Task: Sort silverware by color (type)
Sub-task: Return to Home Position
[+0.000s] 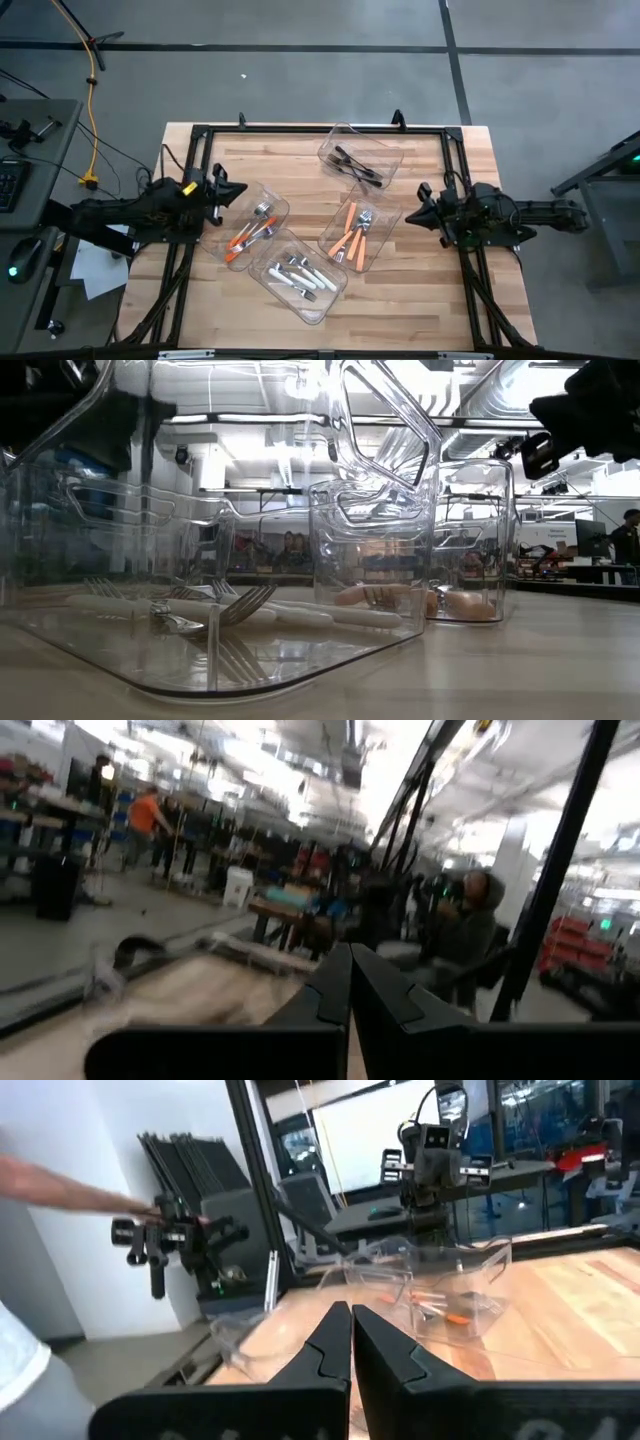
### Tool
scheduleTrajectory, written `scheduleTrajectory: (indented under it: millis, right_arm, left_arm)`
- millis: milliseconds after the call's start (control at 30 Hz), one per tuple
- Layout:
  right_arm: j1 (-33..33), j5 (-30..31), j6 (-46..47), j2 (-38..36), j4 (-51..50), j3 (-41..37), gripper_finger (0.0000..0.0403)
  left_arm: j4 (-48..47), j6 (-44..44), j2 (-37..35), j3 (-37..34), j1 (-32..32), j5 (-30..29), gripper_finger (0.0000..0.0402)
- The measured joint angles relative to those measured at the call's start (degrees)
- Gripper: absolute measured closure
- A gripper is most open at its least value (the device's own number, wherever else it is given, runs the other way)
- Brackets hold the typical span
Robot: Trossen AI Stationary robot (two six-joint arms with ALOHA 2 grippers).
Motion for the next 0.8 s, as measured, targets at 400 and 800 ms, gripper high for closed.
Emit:
scheduleTrajectory:
  millis: [400,800]
  right_arm:
    - [0.0,-0.1,-3.4,2.3,-8.7,0.0,0.0403]
    - [0.0,0.0,-8.9,3.6,-8.7,0.0,0.0403]
  left_arm:
    - [-16.4,0.1,-0.2,0.0,0.0,1.7,0.0401]
    - [-16.5,0.0,-0.4,0.0,0.0,1.7,0.0401]
